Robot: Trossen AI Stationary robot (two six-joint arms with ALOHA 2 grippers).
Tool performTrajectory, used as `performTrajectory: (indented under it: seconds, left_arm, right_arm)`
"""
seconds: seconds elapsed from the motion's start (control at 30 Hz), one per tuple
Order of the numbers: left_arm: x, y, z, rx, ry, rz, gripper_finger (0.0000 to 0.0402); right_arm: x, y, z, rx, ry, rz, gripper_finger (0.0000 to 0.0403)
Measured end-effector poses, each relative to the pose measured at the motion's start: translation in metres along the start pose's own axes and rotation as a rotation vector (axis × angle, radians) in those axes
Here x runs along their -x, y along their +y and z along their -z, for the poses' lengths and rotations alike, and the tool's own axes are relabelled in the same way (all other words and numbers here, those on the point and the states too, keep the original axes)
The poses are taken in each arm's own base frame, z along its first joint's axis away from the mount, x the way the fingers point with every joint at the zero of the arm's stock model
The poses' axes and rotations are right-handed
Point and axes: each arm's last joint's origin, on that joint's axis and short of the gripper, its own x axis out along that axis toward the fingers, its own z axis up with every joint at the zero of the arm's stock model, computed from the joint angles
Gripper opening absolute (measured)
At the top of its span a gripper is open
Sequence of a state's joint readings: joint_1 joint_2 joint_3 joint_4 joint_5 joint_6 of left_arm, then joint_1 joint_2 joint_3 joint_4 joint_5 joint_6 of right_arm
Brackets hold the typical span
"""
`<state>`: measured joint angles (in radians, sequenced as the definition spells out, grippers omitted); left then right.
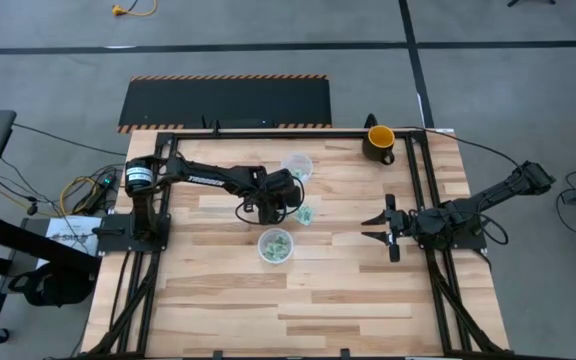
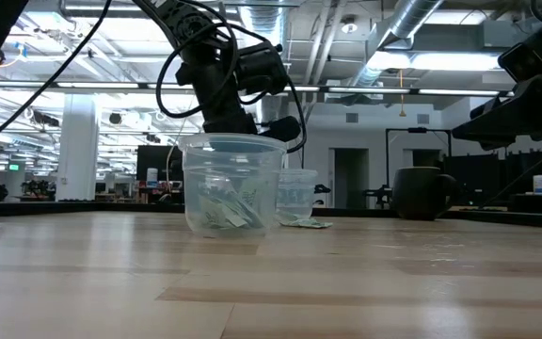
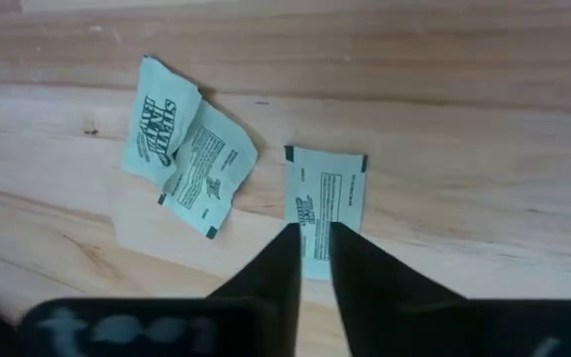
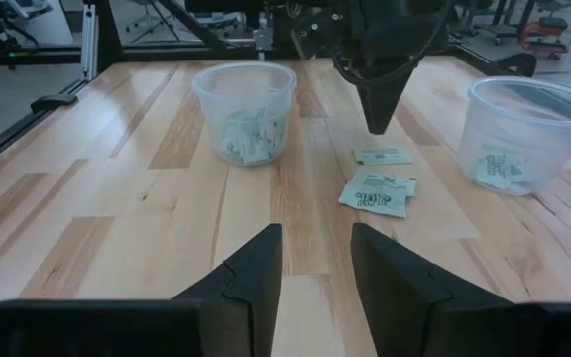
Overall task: Pick and place items into bin
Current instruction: Put the top left stevia packet into the top bin
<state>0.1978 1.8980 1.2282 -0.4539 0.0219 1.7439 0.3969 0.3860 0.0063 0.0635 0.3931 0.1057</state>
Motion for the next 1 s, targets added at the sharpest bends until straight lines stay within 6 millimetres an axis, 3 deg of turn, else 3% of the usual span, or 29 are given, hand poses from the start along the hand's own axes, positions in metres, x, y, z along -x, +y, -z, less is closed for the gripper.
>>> performTrajectory:
  seconds: [0.23, 0.4, 1.0]
  left_arm:
    - [-0.0006, 0.0, 0.0018, 0.007, 0.004, -0.009, 0.0138]
    - [-0.0011, -0.0007, 0.0034, 0.008, -0.006, -0.01, 0.0176]
    - [-0.001, -0.0014, 0.0089, -0.005, -0.029, -0.019, 0.0176]
  right_arm:
    - [0.0, 0.0, 0.0, 0.0, 0.0, 0.0, 0.0118]
    - [0.0, 0.0, 0.0, 0.0, 0.0, 0.0, 0.0118]
    - [0.0, 0.0, 0.0, 0.0, 0.0, 0.0, 0.0118]
